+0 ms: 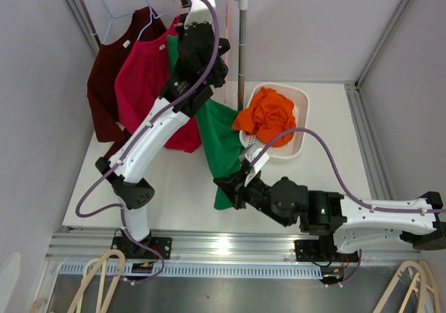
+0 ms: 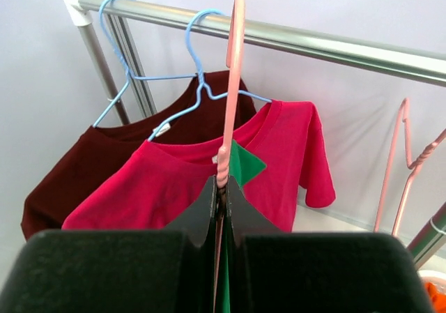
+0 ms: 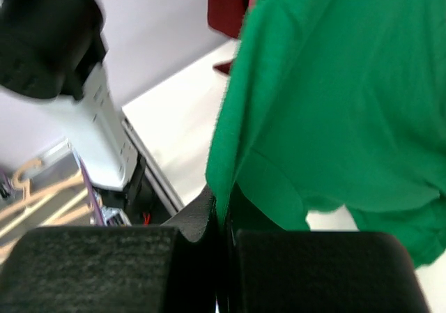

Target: Remove the t-shirt from the hanger

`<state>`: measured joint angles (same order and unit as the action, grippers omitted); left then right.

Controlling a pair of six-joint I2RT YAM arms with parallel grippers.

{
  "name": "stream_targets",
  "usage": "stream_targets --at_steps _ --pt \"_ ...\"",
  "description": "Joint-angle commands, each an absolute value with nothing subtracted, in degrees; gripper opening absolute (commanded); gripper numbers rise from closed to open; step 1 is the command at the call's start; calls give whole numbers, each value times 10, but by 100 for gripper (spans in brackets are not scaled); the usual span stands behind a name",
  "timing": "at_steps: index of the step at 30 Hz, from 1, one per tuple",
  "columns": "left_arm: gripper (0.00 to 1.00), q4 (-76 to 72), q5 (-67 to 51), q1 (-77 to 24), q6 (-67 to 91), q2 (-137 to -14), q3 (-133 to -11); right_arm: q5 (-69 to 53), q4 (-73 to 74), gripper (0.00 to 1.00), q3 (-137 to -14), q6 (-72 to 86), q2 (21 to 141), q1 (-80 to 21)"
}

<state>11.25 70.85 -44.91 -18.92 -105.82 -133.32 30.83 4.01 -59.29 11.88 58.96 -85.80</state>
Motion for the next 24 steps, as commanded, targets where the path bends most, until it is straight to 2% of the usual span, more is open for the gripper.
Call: stream_targets --at_steps 1,5,11,14,16,17,19,22,24 --pt "1 69 678 -435 -240 -1078 -1377 373 77 0 -584 145 584 -910" --pt "1 80 671 -425 -226 -1077 -1378 412 98 0 -563 173 569 -956" --pt "1 96 664 -423 -214 -1063 -1377 405 88 0 -507 227 581 -960" --pt "1 175 652 -434 -151 -1049 -1404 430 76 0 -504 224 589 -959" --pt "1 290 634 -461 -93 -1026 -1405 446 69 0 -510 201 590 -952" --pt "1 347 584 -471 3 -994 -1406 443 67 0 -518 191 590 -928" --pt "1 470 519 -501 101 -957 -1371 429 57 0 -527 162 586 -896" --pt "1 471 536 -568 134 -878 -1264 396 50 0 -549 130 577 -830" --pt "1 496 525 -604 158 -833 -1241 368 60 0 -568 124 577 -782"
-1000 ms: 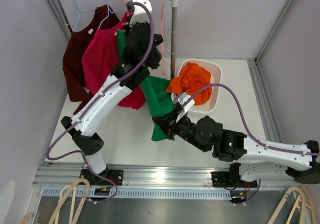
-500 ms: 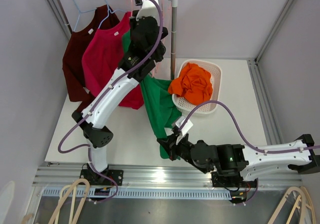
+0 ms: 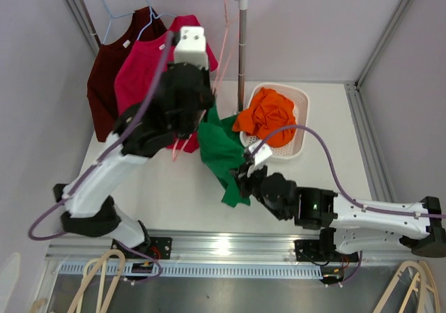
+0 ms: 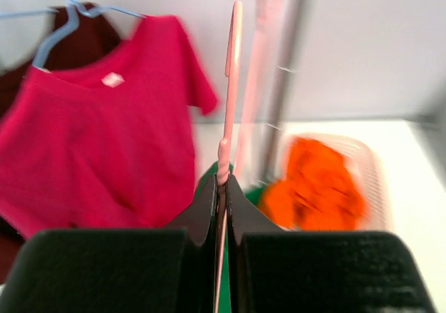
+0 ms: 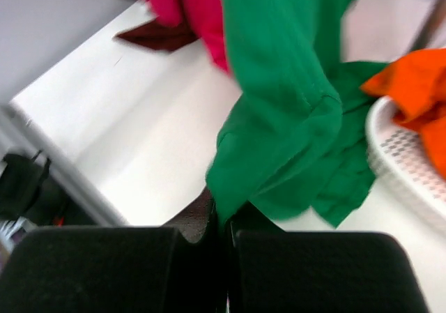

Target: Remove the t-shirt from the hanger

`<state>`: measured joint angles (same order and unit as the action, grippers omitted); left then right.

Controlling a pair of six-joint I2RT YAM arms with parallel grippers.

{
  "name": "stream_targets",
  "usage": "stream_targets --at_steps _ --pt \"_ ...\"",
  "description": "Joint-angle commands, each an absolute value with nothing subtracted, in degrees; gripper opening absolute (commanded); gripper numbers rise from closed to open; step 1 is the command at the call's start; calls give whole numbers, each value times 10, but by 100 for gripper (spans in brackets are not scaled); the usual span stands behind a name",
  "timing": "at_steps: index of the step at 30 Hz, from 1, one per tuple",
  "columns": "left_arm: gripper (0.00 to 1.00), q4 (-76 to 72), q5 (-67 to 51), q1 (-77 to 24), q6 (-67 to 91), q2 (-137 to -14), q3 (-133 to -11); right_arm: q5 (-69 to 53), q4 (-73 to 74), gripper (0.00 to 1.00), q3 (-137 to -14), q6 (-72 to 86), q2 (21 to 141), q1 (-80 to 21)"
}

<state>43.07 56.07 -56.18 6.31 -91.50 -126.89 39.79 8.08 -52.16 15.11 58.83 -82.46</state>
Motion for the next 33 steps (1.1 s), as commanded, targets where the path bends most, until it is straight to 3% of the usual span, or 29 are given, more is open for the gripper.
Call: stream_targets --at_steps 1,6,13,24,33 --pt "1 511 511 -611 186 -820 -1220 360 66 0 -575 124 583 -765" --pt "1 526 441 -627 210 -710 -1127 311 123 0 -623 133 619 -662" --pt "1 483 436 -628 176 -618 -1080 280 114 0 -778 63 666 -607" --pt "1 475 539 -622 197 -606 -1016 300 -59 0 -1053 -157 733 -599" --pt "1 486 495 -547 234 -608 -968 280 -166 0 -1258 -331 860 -574"
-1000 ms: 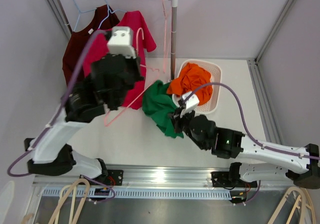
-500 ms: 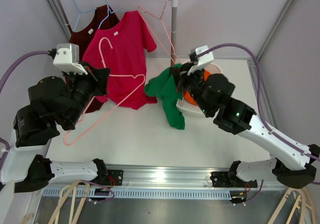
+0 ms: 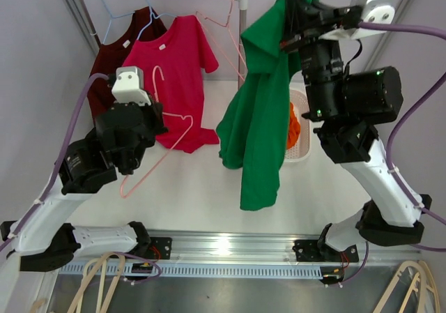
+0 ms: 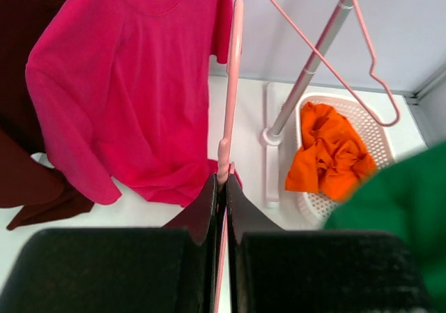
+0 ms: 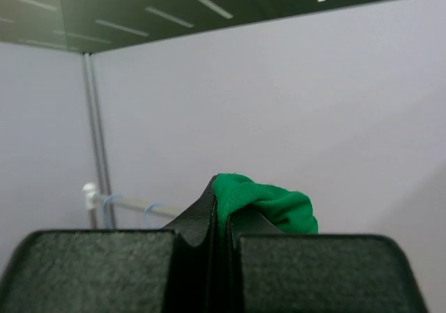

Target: Remove the t-shirt from the hanger

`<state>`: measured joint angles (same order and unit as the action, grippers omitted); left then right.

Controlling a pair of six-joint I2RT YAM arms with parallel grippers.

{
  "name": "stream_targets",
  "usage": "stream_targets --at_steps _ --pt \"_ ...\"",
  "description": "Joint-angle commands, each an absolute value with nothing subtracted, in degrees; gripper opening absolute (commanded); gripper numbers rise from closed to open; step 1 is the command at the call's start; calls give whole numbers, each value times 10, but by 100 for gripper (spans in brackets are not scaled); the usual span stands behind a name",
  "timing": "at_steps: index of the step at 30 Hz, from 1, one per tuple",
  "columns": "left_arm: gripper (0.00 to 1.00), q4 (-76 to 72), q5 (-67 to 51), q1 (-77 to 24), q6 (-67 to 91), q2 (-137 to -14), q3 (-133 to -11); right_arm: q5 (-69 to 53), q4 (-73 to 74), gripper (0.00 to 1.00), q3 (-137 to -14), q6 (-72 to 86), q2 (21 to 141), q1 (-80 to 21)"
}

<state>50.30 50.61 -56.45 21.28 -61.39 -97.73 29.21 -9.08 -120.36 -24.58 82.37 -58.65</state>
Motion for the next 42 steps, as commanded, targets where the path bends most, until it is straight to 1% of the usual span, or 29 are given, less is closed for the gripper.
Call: stream_targets --at_steps 1,5,13,16,17,19,21,24,27,29,32,33,36,38,40,42 --pt "1 482 494 -543 230 -609 -962 270 -169 0 -1298 -337 873 -560" --pt "1 465 484 -518 227 -616 -956 258 -186 0 -1350 -336 918 -512" --pt "1 398 441 -418 225 -647 -947 235 -202 0 -1349 -236 910 -408" --pt "1 331 442 -396 176 -684 -969 223 -185 0 -1348 -205 908 -375" --pt "1 268 441 -393 155 -692 -972 221 -180 0 -1348 -194 909 -366" --pt "1 202 443 -391 95 -720 -974 209 -163 0 -1347 -172 912 -337" --pt "1 142 441 -386 71 -745 -994 207 -150 0 -1344 -149 914 -323" --pt "1 72 444 -382 26 -797 -1035 207 -139 0 -1301 -122 906 -299" --pt "1 28 435 -375 -25 -842 -1069 191 -120 0 -1223 -69 889 -266" --pt "1 12 425 -370 -42 -872 -1080 175 -79 0 -1165 -34 879 -241" --pt "1 4 422 -361 -72 -912 -1137 143 -30 0 -1101 33 867 -216" --pt "1 4 423 -359 -80 -922 -1149 131 -21 0 -1062 45 858 -214" --pt "1 8 422 -349 -90 -951 -1192 119 -3 0 -1009 79 843 -210" --pt "1 4 419 -339 -90 -958 -1206 114 41 0 -991 102 836 -210" --pt "1 4 401 -332 -84 -965 -1205 111 75 0 -949 119 825 -210" --pt "1 -29 384 -323 -83 -971 -1198 105 114 0 -931 141 840 -207"
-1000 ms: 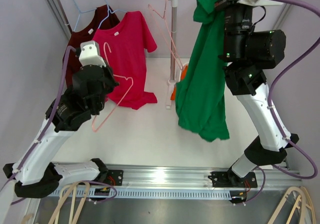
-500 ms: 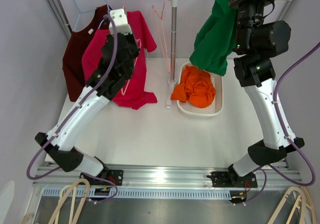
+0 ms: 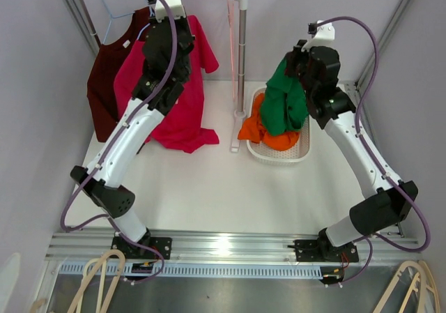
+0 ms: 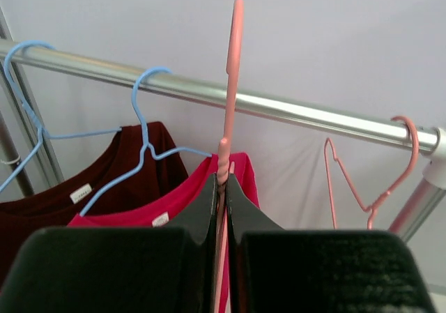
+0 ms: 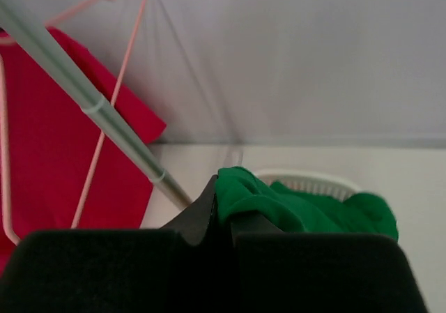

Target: Remove the t-shirt from the hanger

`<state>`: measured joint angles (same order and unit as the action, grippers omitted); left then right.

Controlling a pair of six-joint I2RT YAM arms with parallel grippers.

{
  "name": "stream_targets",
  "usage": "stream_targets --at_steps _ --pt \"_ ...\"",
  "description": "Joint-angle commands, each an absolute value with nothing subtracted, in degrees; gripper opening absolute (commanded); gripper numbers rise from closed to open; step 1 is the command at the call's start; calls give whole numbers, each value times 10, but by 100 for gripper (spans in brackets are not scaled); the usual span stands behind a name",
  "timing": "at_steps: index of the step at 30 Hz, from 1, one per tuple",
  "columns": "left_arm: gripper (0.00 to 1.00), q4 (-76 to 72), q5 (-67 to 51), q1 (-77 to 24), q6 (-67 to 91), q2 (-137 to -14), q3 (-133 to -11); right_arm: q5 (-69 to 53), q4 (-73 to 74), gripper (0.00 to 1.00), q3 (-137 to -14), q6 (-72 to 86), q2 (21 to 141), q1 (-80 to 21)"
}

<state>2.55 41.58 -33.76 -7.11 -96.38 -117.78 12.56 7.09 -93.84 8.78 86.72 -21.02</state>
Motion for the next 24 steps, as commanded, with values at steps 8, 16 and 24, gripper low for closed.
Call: stream_targets --at_steps 8,16,24 --pt "1 -92 324 -317 -90 -994 -1172 15 358 0 -989 174 1028 -174" --pt "1 -128 306 -315 -117 -1022 -1178 7 403 3 -992 158 1125 -171" --pt "1 -123 260 -285 -52 -1056 -1185 -15 360 0 -898 168 1123 -159"
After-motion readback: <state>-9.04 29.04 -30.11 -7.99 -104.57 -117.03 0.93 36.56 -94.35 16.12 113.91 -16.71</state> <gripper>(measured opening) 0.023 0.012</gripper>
